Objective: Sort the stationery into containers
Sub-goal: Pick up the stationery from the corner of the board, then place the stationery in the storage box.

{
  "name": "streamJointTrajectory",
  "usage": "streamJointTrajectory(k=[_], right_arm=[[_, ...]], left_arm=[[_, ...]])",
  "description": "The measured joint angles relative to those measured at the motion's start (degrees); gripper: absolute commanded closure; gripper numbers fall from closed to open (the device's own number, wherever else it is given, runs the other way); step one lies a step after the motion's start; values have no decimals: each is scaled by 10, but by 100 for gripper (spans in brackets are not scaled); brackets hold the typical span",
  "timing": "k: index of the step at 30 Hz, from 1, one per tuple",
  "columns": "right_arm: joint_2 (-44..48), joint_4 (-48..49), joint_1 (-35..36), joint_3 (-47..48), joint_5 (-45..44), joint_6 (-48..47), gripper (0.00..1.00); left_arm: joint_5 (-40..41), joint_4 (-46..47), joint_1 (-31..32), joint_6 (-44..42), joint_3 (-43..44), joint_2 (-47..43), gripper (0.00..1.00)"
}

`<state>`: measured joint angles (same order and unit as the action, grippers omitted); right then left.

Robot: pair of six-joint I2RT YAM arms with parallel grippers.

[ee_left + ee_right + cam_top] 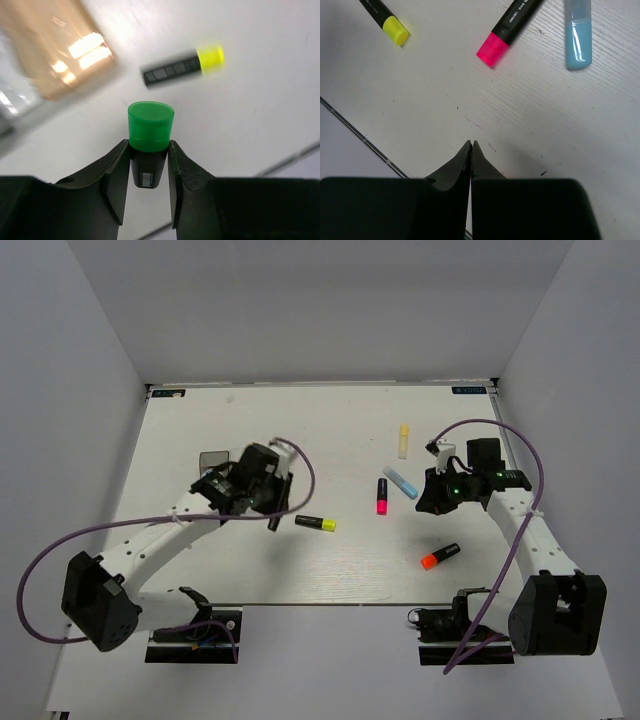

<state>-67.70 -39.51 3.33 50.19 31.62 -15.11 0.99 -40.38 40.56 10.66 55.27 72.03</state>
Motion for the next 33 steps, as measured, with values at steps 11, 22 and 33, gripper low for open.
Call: streamJointTrajectory(k=[11, 22, 33], right_arm=[[6, -1, 0, 0, 5, 0, 59], [6, -12, 1, 0, 27, -23, 10], [-71, -26, 117, 33, 114, -145, 27]], left_arm=[[109, -12, -179, 74, 185, 156, 100], [153, -39, -226, 39, 269, 280, 56], [143, -48, -242, 26, 274, 291, 14]])
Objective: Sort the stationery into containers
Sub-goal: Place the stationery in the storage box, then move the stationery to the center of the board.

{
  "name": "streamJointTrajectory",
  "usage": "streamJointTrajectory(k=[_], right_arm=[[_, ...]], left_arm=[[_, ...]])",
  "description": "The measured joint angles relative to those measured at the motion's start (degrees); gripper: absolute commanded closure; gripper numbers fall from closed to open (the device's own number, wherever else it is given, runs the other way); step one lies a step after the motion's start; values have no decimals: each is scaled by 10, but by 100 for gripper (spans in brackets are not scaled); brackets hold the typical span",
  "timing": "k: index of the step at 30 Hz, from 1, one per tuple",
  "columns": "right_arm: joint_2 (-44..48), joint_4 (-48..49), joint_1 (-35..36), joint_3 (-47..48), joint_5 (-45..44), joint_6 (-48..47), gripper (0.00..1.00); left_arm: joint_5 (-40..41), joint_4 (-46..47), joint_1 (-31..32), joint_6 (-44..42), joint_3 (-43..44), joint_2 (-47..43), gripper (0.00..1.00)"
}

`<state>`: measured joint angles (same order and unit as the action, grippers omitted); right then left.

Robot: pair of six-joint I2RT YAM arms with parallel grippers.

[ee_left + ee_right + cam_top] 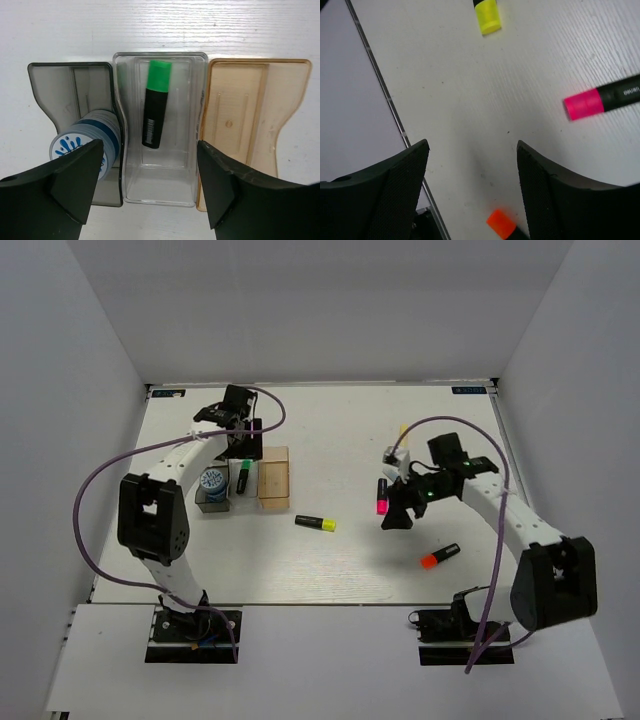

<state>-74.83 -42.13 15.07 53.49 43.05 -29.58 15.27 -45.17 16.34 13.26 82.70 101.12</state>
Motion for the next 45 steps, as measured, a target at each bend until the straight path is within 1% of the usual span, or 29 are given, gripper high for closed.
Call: streamJointTrajectory(k=[1, 2, 3, 4, 5, 6, 7, 8, 9, 10, 11, 13, 15, 17, 20, 21, 26, 32, 36, 37, 39, 40, 42, 43, 44, 45], right_arm=[[-19, 1, 20, 12, -11, -9, 27], [-38, 3, 43, 24, -26, -11, 28], [-59, 9, 65, 37, -54, -15, 28], [-82, 15, 97, 52, -64, -16, 28], [-103, 22, 125, 67, -88, -12, 27], [-120, 34, 150, 78, -110, -9, 25], [-141, 44, 177, 92, -131, -5, 25], [-158, 54, 197, 106, -149, -3, 23], [-175, 65, 212, 117, -167, 0, 22], [-193, 77, 225, 128, -182, 3, 22], [-212, 90, 236, 135, -198, 6, 22], [-246, 109, 252, 146, -226, 11, 22], [-275, 118, 264, 158, -250, 19, 22], [-302, 125, 275, 176, -268, 31, 22], [-332, 136, 296, 204, -294, 43, 22], [-340, 140, 306, 214, -303, 47, 22], [-372, 154, 347, 245, -324, 56, 22], [-388, 166, 362, 244, -334, 64, 32], [-388, 175, 362, 241, -339, 65, 44], [-388, 180, 362, 239, -342, 64, 49], [-385, 192, 360, 231, -346, 62, 56], [-382, 198, 360, 226, -346, 61, 64], [-374, 203, 361, 214, -348, 61, 68], [-371, 207, 361, 209, -352, 60, 72], [-367, 211, 361, 201, -355, 59, 79], [-362, 214, 361, 194, -357, 58, 81]], left_arm=[[-6, -3, 0, -1, 3, -2, 16], [-12, -3, 0, -1, 3, -6, 22], [-20, -7, 0, 1, 3, -14, 61], [-30, -8, 0, 8, 1, -26, 86], [-41, -3, 0, 8, -8, -43, 100], [-52, 0, 0, 12, -24, -69, 100], [-63, 5, 0, 16, -47, -106, 100], [-75, 13, 1, 20, -81, -151, 99], [-84, 11, 1, 21, -114, -201, 89], [-92, 13, 2, 24, -142, -247, 49], [-100, 13, 2, 19, -178, -304, 34], [-108, 14, 1, 21, -247, -410, 23], [-111, 12, -5, 19, -303, -492, 20], [-108, -2, -10, 16, -351, -555, 16], [-96, -11, -14, 12, -413, -612, 11], [-93, -14, -15, 12, -430, -626, 11], [-82, -22, -16, 11, -463, -661, 10], [-77, -22, -16, 11, -468, -676, 9], [-73, -20, -16, 12, -475, -687, 9], [-73, -20, -16, 12, -476, -687, 9], [-71, -19, -16, 12, -476, -687, 9], [-71, -19, -16, 12, -477, -687, 9], [-70, -18, -16, 12, -479, -688, 9], [-70, -16, -16, 13, -480, -690, 9], [-69, -14, -16, 13, -483, -692, 9], [-69, -14, -16, 14, -485, -694, 9]])
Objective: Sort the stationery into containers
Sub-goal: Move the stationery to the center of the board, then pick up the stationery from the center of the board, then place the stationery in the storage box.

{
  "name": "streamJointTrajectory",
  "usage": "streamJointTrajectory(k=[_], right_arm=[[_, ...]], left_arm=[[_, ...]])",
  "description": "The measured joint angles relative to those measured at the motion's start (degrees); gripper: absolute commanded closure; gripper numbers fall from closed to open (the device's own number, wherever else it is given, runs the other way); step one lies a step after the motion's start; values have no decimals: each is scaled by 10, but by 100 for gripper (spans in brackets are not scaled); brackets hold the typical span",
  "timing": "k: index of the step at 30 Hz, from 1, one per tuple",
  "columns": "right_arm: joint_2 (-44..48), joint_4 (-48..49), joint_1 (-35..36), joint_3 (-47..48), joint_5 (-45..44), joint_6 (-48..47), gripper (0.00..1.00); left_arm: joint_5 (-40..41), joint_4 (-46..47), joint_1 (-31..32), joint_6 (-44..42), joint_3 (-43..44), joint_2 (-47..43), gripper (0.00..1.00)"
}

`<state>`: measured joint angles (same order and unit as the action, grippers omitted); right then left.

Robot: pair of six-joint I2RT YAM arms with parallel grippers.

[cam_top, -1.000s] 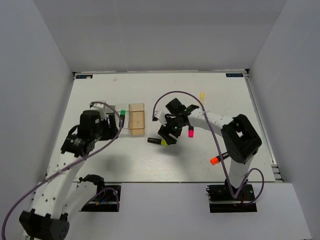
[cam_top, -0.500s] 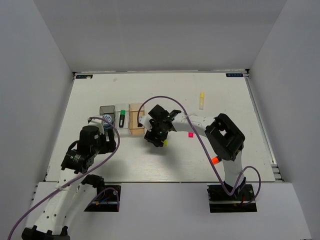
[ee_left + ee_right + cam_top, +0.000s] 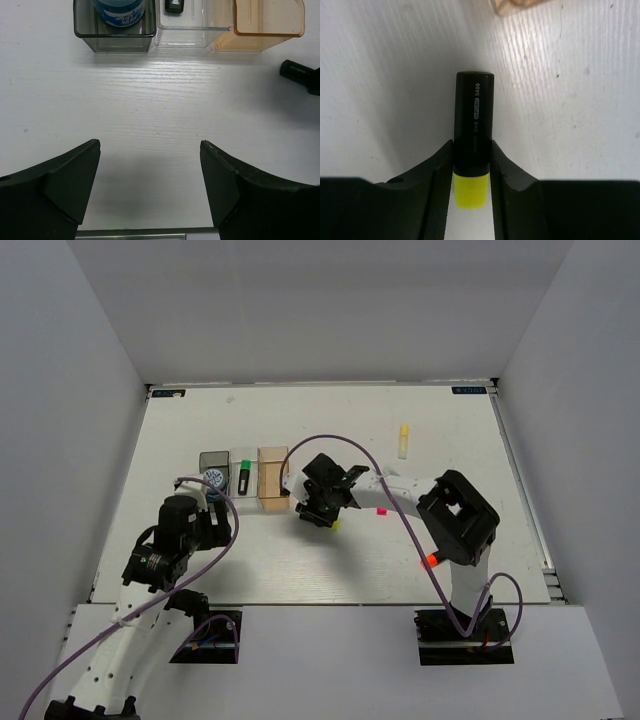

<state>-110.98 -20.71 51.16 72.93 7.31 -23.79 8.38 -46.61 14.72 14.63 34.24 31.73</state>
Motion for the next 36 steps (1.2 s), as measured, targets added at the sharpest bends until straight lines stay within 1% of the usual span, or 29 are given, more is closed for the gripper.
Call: streamJointTrajectory(k=[1, 2, 4, 7, 10, 12, 15, 17, 19, 22, 24, 25, 31, 36], right_arm=[[6, 1, 0, -7, -4, -2, 86], [12, -1, 0, -13, -8, -4, 93], [24, -9, 0, -27, -13, -7, 100], [41, -42, 0, -40, -14, -13, 100], [57, -103, 0, -39, -4, -20, 100], [65, -149, 1, -23, 8, -20, 100], [66, -209, 2, 46, 39, -15, 100], [62, -241, 4, 114, 58, -6, 100], [45, -268, 6, 200, 79, 5, 100], [-5, -296, 13, 341, 97, 34, 100], [-42, -292, 21, 413, 94, 63, 100], [-54, -281, 25, 427, 90, 78, 100], [-103, -212, 50, 429, 45, 187, 100], [-123, -111, 52, 424, -3, 286, 100]], left_arm=[[0, 0, 0, 0, -1, -1, 9], [1, 0, 0, 0, -1, -3, 9], [2, 0, 0, 0, -1, -6, 9], [7, 1, 0, 1, -1, -13, 9], [15, 2, 0, 3, -1, -22, 9], [19, 3, 0, 4, -1, -26, 9], [29, 3, 0, 5, -1, -30, 9], [35, 3, 0, 5, -2, -34, 9], [42, 3, 0, 7, -2, -38, 8], [54, 3, 0, 9, -2, -46, 8], [63, 3, 0, 10, -2, -51, 8], [66, 3, 0, 11, -2, -53, 8], [85, 2, 0, 12, -9, -59, 8], [95, 2, -2, 13, -10, -56, 8]])
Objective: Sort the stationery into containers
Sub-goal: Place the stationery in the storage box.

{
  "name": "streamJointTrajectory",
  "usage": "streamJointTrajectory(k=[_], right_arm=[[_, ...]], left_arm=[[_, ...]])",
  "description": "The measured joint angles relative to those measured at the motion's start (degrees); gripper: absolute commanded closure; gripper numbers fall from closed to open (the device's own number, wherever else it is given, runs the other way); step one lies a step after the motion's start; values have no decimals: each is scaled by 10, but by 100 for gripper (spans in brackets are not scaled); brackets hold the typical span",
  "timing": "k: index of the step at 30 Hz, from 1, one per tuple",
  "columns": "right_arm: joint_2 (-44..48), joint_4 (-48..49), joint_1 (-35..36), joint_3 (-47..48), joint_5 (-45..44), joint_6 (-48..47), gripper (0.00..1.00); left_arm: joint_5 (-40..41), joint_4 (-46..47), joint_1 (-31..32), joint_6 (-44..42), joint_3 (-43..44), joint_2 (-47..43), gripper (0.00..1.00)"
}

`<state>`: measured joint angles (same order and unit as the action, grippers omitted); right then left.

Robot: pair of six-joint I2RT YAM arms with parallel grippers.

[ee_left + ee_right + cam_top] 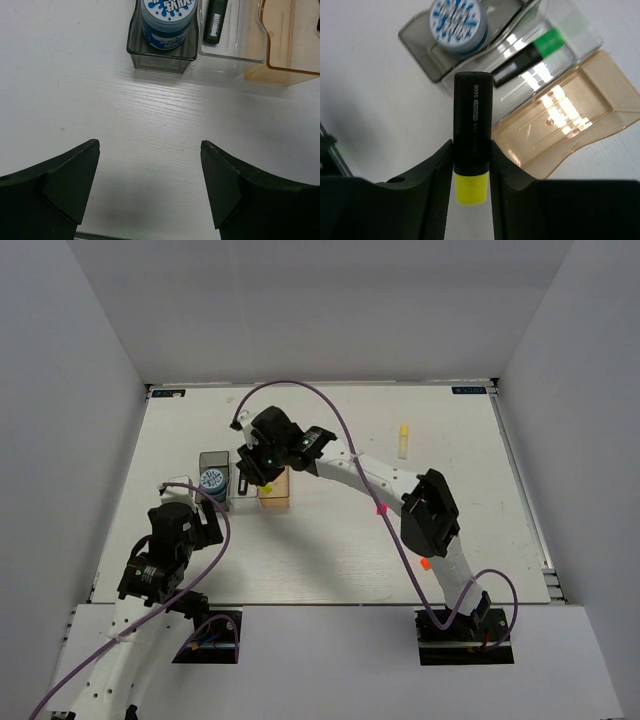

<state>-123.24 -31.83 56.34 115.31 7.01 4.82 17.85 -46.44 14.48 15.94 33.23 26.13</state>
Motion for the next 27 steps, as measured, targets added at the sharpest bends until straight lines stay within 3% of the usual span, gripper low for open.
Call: streamJointTrajectory(k=[9, 18, 25, 27], right_arm=[[-80, 112, -6, 57, -114, 162, 100], [-161, 140, -8, 77, -134, 240, 100], [-162, 156, -14, 80, -112, 256, 52], [-162, 162, -16, 80, -99, 255, 47]], left_arm=[[13, -1, 0, 0, 0, 7, 8], [18, -1, -1, 0, 0, 19, 8], [21, -1, -1, 0, 0, 22, 8], [22, -1, -1, 0, 0, 22, 8]])
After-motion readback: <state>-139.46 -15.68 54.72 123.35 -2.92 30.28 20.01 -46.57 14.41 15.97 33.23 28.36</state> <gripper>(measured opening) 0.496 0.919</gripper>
